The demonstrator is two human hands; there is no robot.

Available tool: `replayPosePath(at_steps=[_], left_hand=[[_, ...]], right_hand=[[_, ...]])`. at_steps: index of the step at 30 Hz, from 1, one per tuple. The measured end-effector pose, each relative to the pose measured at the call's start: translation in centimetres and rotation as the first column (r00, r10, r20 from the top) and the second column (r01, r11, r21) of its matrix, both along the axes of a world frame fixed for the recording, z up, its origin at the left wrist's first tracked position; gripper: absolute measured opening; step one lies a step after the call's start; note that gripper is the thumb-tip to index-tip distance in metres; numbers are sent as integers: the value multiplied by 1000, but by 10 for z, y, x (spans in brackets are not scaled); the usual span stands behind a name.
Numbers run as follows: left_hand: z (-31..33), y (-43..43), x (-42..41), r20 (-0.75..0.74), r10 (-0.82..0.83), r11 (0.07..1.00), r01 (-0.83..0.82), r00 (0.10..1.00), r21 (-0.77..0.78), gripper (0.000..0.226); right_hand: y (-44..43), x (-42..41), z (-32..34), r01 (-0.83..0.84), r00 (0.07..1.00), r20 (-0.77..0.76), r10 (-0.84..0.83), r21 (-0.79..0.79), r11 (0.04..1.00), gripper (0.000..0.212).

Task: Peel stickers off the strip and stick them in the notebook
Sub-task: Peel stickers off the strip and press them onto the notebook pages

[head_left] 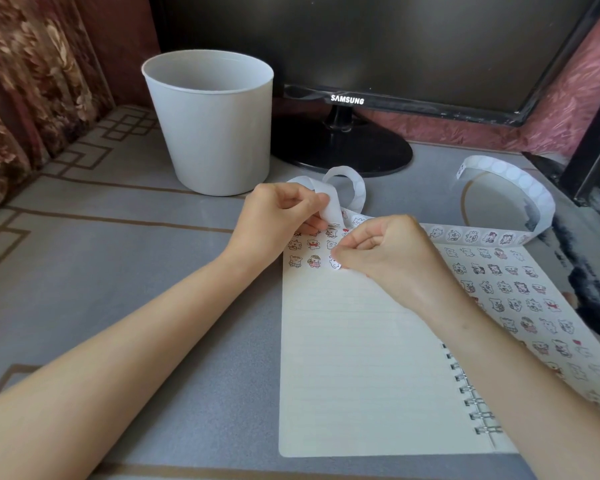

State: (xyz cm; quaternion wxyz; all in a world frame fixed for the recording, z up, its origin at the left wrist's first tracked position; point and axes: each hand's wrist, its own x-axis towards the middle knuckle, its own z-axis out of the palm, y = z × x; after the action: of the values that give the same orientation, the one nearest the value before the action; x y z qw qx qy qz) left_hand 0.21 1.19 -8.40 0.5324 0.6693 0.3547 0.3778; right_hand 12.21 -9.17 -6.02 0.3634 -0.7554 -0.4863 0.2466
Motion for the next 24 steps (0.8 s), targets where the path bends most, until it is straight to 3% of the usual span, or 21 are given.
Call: replayPosePath(at_steps=[24], left_hand=[[0, 0, 0, -24, 8, 1000, -8, 1000, 21, 20]], right_hand=[[2, 2, -6, -3, 996, 94, 3, 1, 1000, 14]])
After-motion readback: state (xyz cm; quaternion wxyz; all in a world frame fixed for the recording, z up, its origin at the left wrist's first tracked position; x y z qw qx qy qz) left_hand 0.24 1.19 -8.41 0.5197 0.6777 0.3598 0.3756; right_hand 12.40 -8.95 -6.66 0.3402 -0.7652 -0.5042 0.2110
